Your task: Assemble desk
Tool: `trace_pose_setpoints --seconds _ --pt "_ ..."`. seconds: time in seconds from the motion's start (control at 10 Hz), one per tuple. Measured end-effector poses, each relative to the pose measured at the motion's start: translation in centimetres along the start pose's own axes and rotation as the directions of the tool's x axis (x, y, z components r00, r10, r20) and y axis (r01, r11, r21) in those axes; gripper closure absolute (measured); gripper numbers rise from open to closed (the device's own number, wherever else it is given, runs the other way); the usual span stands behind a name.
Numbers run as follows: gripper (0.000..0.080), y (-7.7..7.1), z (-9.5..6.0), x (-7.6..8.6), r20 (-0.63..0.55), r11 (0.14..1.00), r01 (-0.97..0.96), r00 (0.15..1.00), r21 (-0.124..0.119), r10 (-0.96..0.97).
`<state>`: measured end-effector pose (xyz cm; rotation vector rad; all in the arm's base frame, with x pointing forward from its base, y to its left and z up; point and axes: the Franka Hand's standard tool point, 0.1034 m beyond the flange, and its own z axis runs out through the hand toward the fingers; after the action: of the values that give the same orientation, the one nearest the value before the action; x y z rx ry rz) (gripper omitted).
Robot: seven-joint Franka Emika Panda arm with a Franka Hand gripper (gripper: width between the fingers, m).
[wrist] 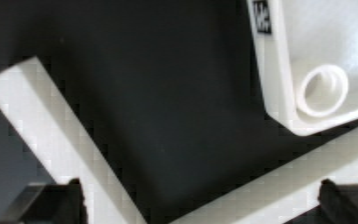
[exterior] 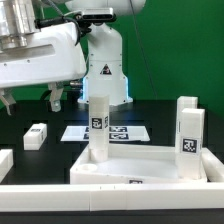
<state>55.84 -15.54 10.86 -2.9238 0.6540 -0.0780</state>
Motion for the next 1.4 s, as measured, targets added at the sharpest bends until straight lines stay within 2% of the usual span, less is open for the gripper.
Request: trace_pose_setpoints --seconds 0.1,0.3,0.4,0.5,0.8,0.9,1.0,1.1,1.4 --pt "0.0151 0.5 0.8 -0.6 0.044 0.996 0.089 0.995 -0.017 -0.088" --pt "0.0151 2.9 1.4 -1.6 0.207 0.941 0.338 0.92 0.013 -0.333" --pt "0.0151 3.2 1.7 -2.5 0.247 0.934 0.358 0.903 0.025 -0.352" --pt "0.0151 3.0 1.6 -3.2 0.339 0.94 0.34 0.88 0.035 -0.331" --pt "0.0151 2.7 2.2 -3.3 0.482 0.937 0.344 0.812 0.061 -0.33" --pt "0.0151 3.9 2.7 -4.3 0.572 0.933 0.356 0.753 0.058 -0.324" --pt "0.0151 5.3 3.4 -4.8 0.654 0.922 0.386 0.69 0.03 -0.31" --pt "0.0151 5.7 4.0 -4.8 0.695 0.916 0.401 0.655 0.014 -0.297" --pt "0.0151 5.6 4.1 -4.6 0.685 0.917 0.399 0.664 0.015 -0.301"
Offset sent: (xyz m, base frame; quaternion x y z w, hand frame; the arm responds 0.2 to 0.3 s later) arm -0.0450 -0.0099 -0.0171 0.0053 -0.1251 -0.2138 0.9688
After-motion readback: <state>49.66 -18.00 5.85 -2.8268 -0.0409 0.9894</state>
